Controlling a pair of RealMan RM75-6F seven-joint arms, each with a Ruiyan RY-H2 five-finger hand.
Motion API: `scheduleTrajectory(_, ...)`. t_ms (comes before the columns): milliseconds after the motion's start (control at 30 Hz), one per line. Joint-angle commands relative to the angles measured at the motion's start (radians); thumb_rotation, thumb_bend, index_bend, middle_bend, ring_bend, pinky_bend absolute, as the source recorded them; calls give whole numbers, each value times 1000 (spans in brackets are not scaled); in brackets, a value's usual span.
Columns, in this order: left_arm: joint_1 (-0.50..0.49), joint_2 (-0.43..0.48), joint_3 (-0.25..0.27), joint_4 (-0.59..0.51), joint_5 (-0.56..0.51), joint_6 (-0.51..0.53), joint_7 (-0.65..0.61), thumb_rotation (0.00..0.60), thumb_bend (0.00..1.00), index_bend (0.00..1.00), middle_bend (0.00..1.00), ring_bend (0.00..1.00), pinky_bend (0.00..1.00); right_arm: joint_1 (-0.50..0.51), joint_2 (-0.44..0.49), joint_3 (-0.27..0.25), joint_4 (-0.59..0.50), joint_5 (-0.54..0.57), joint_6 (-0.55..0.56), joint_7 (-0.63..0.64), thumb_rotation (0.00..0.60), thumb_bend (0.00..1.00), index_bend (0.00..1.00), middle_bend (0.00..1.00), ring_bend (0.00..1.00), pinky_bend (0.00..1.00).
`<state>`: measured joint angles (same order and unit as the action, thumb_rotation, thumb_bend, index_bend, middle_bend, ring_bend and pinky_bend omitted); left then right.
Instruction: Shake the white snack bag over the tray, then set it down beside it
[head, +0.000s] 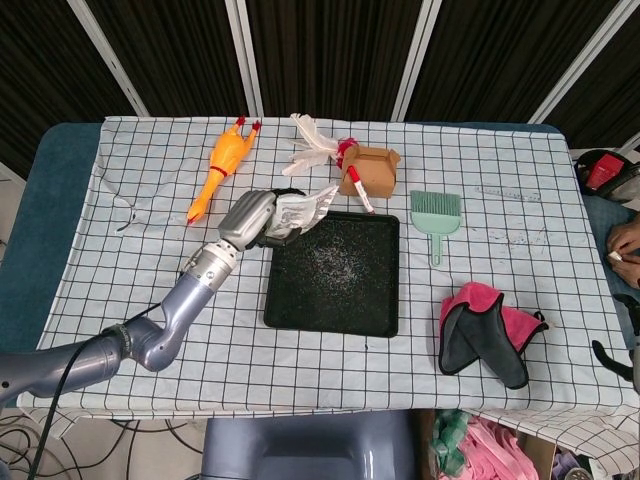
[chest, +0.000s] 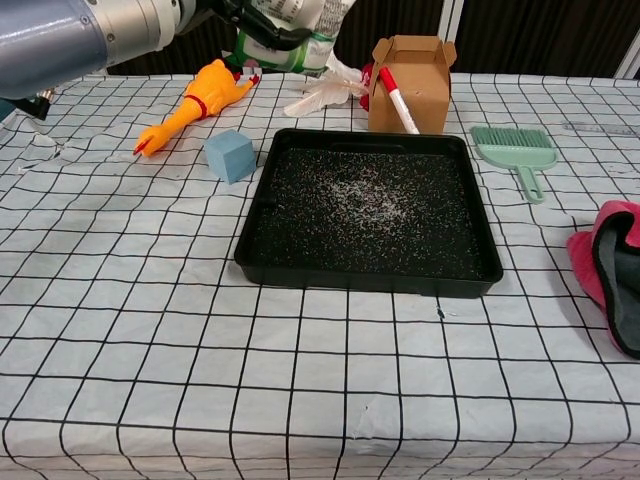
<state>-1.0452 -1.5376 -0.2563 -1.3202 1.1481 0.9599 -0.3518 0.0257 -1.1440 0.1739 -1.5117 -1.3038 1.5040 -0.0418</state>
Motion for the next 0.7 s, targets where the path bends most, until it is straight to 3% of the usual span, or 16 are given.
scheduleTrajectory(33,71,-34,11,27,100,97,-131,600,810,602,652,520,522,0,0,-1,-1,-1,1,-1,600,182,239,48,143,293)
scheduleTrajectory(200,181,-70,73,81,230,271,-286,600,807,603,652,520,520,1,-1,-3,-4,-7,1,-4,600,182,239,48,143,293)
scheduleTrajectory(333,273,-126,126,197,303,406,-380,600,805,602,652,520,520,0,-1,-5,-8,-9,3,-7,600,181,239,47,143,293)
scheduleTrajectory(533,368,-192,165,342,307,452,-497,600,799,600,650,515,515,0,-1,-6,-11,-12,6,-12,600,182,239,48,143,293)
scheduleTrajectory(700,399,-268,165,486,306,448,-556,600,797,599,648,512,511,2,-2,-8,-10,-13,1,-15,600,181,239,48,143,293)
